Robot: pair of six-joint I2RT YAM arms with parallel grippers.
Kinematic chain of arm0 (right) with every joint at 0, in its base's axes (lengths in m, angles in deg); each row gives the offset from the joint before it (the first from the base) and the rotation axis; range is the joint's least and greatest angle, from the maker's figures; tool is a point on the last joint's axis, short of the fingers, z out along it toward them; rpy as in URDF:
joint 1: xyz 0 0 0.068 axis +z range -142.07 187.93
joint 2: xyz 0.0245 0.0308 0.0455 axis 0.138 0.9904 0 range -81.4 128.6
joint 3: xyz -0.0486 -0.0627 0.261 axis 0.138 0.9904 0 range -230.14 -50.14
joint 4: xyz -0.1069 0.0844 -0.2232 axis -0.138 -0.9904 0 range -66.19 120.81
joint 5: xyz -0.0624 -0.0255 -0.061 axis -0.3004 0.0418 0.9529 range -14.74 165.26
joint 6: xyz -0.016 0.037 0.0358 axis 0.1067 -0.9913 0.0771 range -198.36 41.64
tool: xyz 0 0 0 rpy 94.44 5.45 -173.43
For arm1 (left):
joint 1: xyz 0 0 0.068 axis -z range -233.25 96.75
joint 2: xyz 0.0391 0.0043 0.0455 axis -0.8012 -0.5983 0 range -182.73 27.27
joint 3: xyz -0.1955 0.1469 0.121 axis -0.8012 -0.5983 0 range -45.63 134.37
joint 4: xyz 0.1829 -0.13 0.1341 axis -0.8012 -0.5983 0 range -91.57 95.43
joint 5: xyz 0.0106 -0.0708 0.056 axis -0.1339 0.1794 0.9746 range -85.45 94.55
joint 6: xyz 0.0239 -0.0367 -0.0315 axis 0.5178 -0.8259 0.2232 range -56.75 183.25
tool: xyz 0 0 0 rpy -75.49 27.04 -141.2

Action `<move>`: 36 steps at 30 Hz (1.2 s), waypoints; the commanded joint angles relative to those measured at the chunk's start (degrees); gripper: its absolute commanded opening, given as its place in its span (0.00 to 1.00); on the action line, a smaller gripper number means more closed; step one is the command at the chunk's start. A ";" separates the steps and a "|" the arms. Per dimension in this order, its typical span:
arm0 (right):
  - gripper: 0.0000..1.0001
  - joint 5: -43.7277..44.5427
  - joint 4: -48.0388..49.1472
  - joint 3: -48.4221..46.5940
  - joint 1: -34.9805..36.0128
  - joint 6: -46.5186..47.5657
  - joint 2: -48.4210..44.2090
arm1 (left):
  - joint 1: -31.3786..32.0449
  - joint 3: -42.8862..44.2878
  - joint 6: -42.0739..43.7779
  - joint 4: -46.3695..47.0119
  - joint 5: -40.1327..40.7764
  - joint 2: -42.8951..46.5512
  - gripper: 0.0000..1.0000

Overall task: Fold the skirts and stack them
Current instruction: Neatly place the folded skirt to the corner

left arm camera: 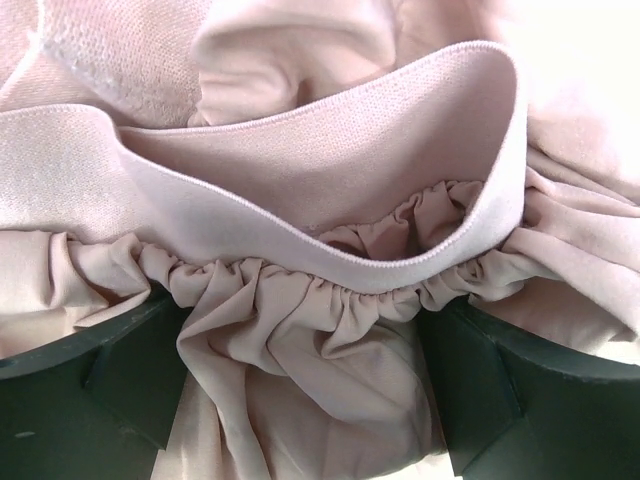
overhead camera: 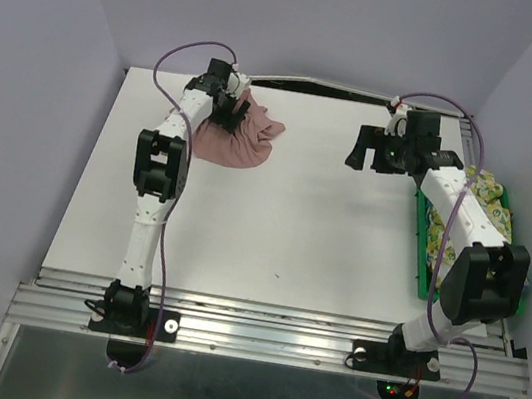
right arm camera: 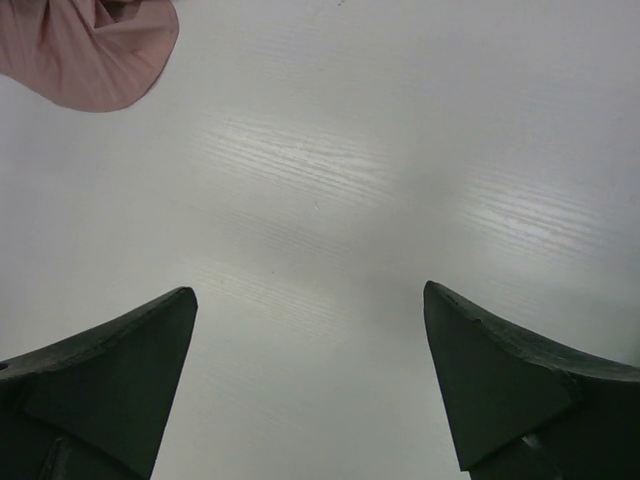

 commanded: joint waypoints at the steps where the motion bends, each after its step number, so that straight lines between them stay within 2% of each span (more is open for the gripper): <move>1: 1.00 0.25 2.12 -0.50 -0.45 0.90 0.65 | 0.37 0.82 3.41 2.91 -0.96 -0.59 0.98; 7: 1.00 -0.02 1.86 -1.29 -0.45 0.81 1.01 | 0.28 -1.03 4.29 10.65 -0.52 1.08 0.98; 11: 1.00 -0.28 1.33 -2.17 -0.45 1.25 0.30 | 0.37 -0.16 5.08 13.38 -2.01 5.73 0.98; 15: 1.00 -1.07 0.19 -3.22 -0.45 2.22 -1.62 | 0.46 1.34 4.47 14.00 -3.33 14.25 0.98; 21: 1.00 -0.37 -3.41 -7.26 -1.67 4.41 -4.35 | 0.63 -4.10 3.15 15.76 -4.73 29.80 0.99; 26: 1.00 -1.42 -7.19 -7.18 -2.20 7.39 -7.51 | 0.64 -15.50 -1.77 13.39 -9.03 41.67 0.99; 27: 1.00 -1.34 -8.33 -6.57 -2.20 7.93 -8.74 | 0.72 -17.62 -2.13 10.86 -12.17 45.08 0.99; 30: 1.00 0.76 -10.88 -3.15 -2.73 9.95 -10.68 | 0.72 -28.78 -1.60 9.17 -15.71 52.74 0.99; 31: 1.00 1.56 -11.32 -2.00 -2.73 10.82 -12.34 | 0.72 -35.51 -1.51 9.34 -16.85 54.68 0.99; 36: 1.00 2.36 -14.04 5.38 -3.26 14.60 -19.19 | 0.72 -55.23 -1.43 15.31 -16.96 71.46 0.99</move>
